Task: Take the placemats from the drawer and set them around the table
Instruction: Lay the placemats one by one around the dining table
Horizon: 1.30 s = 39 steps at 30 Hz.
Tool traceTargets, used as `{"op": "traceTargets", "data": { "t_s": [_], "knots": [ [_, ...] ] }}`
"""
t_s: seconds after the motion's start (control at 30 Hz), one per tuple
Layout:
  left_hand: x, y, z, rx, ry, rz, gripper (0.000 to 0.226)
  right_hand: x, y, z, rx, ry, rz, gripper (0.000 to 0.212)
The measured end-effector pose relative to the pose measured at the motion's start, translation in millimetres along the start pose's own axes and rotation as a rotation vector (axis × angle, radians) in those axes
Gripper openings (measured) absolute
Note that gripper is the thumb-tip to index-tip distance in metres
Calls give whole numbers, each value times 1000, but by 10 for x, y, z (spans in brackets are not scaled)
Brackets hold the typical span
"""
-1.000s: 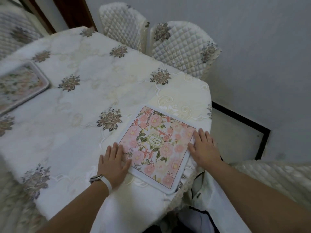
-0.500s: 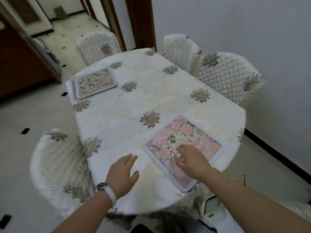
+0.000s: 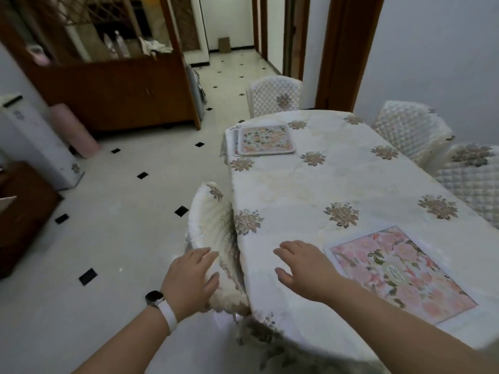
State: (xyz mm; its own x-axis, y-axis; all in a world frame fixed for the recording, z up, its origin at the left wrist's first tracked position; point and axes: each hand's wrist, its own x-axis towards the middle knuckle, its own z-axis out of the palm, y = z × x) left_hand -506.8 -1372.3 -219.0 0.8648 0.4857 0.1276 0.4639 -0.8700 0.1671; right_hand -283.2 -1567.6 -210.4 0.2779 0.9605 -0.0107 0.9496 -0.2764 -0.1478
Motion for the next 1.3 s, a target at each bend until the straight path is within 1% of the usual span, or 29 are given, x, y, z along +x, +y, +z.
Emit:
{"op": "traceTargets", "data": {
  "t_s": [0.2, 0.33, 0.47, 0.53, 0.67, 0.8, 0.93, 1.03, 1.17, 1.3],
  "knots": [
    [-615, -1242, -259, -5, 61, -115, 47, 771, -1176, 90, -50, -13, -89, 58],
    [-961, -2031, -409, -8, 84, -202, 49, 1254, -1935, 146, -14, 13, -117, 60],
    [-1244, -2547, -520, 8, 114, -251, 48, 1618, -2454, 184, -19, 7, -166, 64],
    [-1341, -2724, -571, 28, 130, -250, 46, 1780, -2608, 209, -45, -19, -196, 62],
    [-1396, -3005, -608, 60, 138, -259, 45, 2103, -2784, 265, -100, -46, -258, 52],
    [-1359, -3157, -594, 75, 111, -296, 45, 2461, -2904, 355, -112, -67, -289, 55],
    [-1171, -3386, -595, 75, 64, -335, 44, 2925, -2928, 499, -68, -115, -287, 53],
    [-868, -3634, -571, 107, 21, -353, 45, 3367, -2843, 588, 4, -141, -252, 53],
    [-213, -3998, -505, 115, -28, -400, 48, 3955, -2592, 589, 85, -164, -207, 51],
    [528, -4165, -447, 116, 13, -321, 45, 4434, -2258, 555, 40, -149, -210, 49]
  ]
}}
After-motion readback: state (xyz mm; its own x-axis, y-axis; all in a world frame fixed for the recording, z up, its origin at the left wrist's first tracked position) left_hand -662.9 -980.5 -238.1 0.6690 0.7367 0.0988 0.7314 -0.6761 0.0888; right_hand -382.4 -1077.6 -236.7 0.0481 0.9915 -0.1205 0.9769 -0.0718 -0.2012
